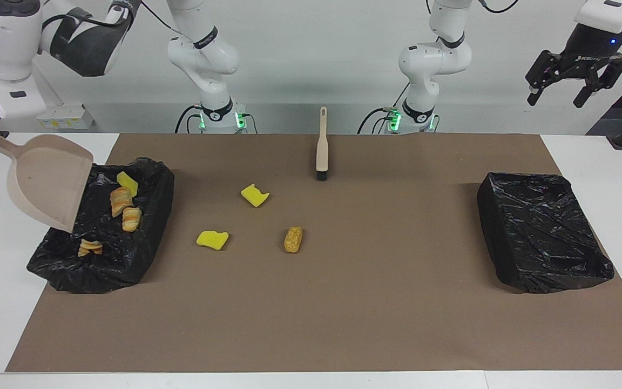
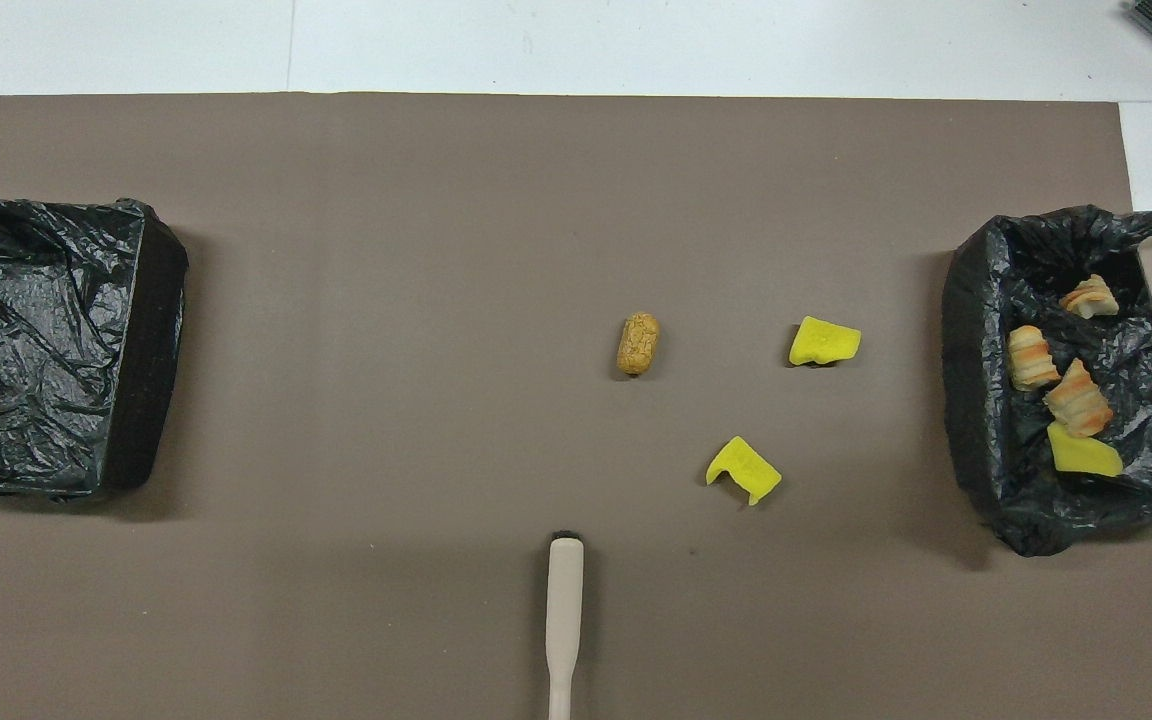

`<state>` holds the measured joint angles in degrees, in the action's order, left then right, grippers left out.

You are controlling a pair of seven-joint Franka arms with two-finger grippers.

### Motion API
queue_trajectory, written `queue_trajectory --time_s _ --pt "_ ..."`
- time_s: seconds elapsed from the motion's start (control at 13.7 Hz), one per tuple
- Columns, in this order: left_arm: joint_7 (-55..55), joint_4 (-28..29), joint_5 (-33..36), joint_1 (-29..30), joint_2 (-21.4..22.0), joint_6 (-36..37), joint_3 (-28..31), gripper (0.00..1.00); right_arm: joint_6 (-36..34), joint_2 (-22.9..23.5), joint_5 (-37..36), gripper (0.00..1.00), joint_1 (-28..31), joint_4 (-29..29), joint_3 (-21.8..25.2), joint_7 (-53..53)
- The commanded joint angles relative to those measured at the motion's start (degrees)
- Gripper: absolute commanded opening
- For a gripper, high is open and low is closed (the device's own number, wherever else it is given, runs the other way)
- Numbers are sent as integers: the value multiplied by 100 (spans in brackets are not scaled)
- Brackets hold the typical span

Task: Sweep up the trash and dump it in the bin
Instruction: 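Return the dustpan to the table center with the right gripper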

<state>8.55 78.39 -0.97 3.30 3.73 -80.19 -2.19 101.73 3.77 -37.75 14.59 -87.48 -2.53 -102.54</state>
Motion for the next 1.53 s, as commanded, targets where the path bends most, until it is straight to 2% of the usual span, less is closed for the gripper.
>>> queue_trajectory --time_s 0.0,0.22,0.36,0.8,1.17,1.46 --pt "-20 220 9 -13 198 65 8 100 -48 -60 591 0 44 3 -20 50" --pt "-212 203 211 -13 198 327 0 100 -74 -148 1540 0 36 -172 -28 173" --pt "-687 220 132 -22 241 495 -9 100 -74 -140 1980 0 -60 -234 -46 339" --pt "-680 220 141 -48 444 495 8 100 48 -17 3131 0 -518 -717 -46 1402" --pt "-680 203 141 -13 427 409 44 100 206 89 3292 0 -1123 -910 -46 2842" --pt "-706 229 132 -57 461 522 -70 100 470 431 3678 0 -1502 -937 -46 4169"
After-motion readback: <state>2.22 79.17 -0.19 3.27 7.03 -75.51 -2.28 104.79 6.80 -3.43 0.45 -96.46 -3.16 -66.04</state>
